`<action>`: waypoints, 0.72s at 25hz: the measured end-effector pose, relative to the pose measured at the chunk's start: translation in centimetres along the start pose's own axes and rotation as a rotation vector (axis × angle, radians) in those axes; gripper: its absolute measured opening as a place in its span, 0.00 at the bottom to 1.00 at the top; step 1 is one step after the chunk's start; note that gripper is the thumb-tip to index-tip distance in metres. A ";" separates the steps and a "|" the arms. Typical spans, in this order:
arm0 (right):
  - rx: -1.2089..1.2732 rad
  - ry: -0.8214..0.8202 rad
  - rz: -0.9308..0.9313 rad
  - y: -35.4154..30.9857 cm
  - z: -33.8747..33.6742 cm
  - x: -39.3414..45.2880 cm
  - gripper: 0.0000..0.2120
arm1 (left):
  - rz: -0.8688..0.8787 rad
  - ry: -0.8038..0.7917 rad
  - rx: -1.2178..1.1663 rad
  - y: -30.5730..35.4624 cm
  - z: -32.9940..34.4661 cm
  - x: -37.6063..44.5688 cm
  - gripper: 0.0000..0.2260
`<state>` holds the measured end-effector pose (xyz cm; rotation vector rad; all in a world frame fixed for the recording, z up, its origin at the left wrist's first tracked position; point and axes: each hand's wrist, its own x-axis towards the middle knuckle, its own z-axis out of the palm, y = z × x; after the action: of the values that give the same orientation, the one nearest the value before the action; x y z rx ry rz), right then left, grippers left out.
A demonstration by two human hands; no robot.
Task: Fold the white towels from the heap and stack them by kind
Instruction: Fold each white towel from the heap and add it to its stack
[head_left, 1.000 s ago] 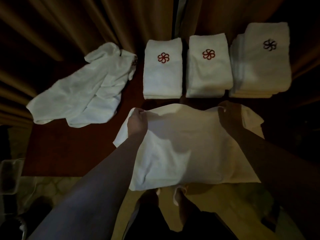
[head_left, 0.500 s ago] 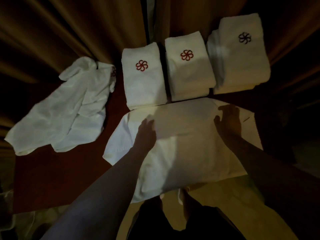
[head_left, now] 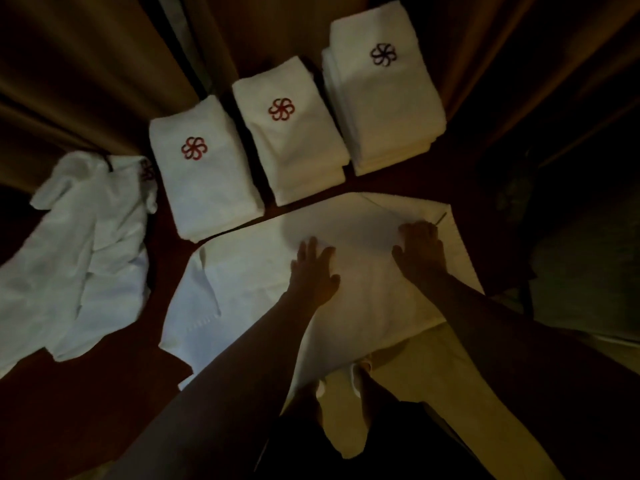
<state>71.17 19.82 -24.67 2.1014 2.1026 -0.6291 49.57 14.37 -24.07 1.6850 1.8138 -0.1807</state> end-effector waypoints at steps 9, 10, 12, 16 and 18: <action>-0.029 -0.121 -0.038 1.5 -3.6 5.7 0.34 | -0.060 0.005 0.011 -0.2 -0.3 0.4 0.31; -0.028 -0.126 -0.044 1.3 -3.6 5.7 0.32 | -0.054 -0.003 0.026 -0.2 -0.2 0.4 0.32; -0.051 -0.055 -0.020 0.5 -3.4 5.2 0.29 | -0.051 -0.016 0.032 -0.2 -0.1 0.3 0.34; -0.030 -0.019 -0.087 -1.7 -1.5 1.7 0.26 | -0.014 -0.034 -0.058 -0.7 -0.3 -0.1 0.35; 0.001 -0.061 -0.177 -3.0 -0.7 0.2 0.26 | 0.015 0.012 -0.235 -1.2 -1.2 -0.8 0.29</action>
<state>68.42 20.37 -23.49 1.8844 2.2712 -0.7043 47.96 14.15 -23.10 1.5365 1.7558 0.0477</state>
